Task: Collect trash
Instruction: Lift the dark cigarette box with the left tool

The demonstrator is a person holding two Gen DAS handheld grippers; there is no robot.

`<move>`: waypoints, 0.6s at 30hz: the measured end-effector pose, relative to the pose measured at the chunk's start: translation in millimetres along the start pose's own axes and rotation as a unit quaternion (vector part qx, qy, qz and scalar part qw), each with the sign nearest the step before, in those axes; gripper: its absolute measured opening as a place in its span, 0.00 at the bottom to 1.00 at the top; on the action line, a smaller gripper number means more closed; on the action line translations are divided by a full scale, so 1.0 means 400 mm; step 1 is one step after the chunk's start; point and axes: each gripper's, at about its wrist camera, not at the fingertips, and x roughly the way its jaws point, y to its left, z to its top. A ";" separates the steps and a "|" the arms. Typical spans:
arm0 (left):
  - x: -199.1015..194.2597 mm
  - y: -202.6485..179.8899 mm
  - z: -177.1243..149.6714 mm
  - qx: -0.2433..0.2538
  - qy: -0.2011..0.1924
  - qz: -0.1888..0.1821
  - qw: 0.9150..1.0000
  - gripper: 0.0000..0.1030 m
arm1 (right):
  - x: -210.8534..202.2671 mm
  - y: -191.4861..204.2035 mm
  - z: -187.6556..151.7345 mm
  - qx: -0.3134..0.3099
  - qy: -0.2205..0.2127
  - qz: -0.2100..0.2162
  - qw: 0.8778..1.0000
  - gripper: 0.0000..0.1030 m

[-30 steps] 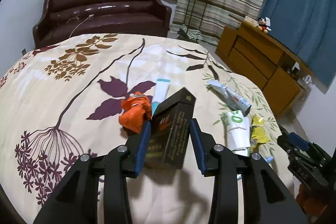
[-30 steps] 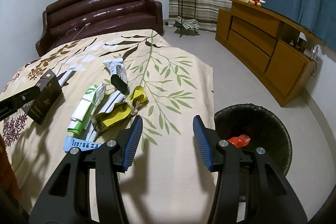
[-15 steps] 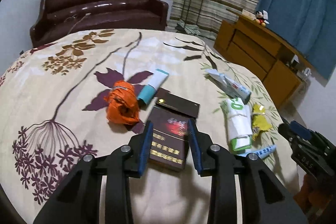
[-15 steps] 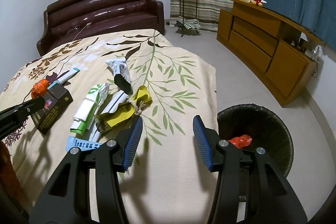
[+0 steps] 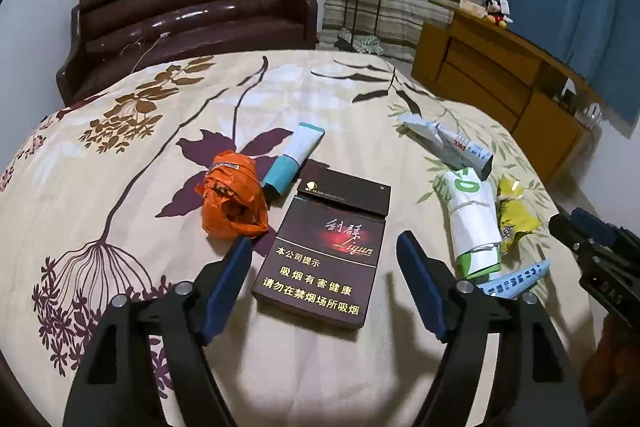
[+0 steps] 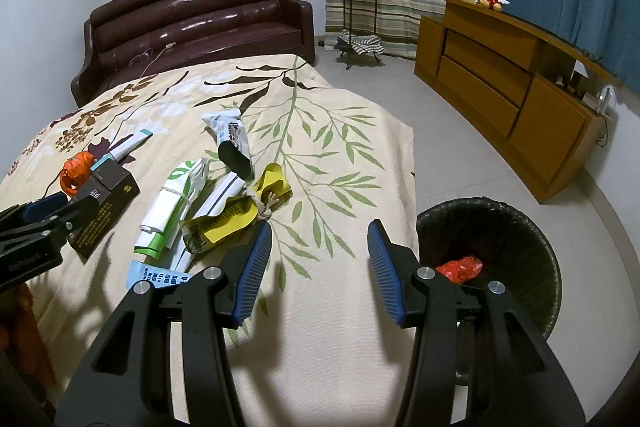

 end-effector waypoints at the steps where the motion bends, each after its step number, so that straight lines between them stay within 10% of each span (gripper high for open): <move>1: 0.004 0.000 0.001 0.001 0.005 -0.002 1.000 0.71 | 0.000 0.002 0.000 0.000 0.000 0.000 1.000 0.47; 18: -0.016 -0.002 -0.003 0.009 -0.003 -0.005 1.000 0.55 | 0.001 0.027 0.000 -0.009 -0.004 0.001 1.000 0.47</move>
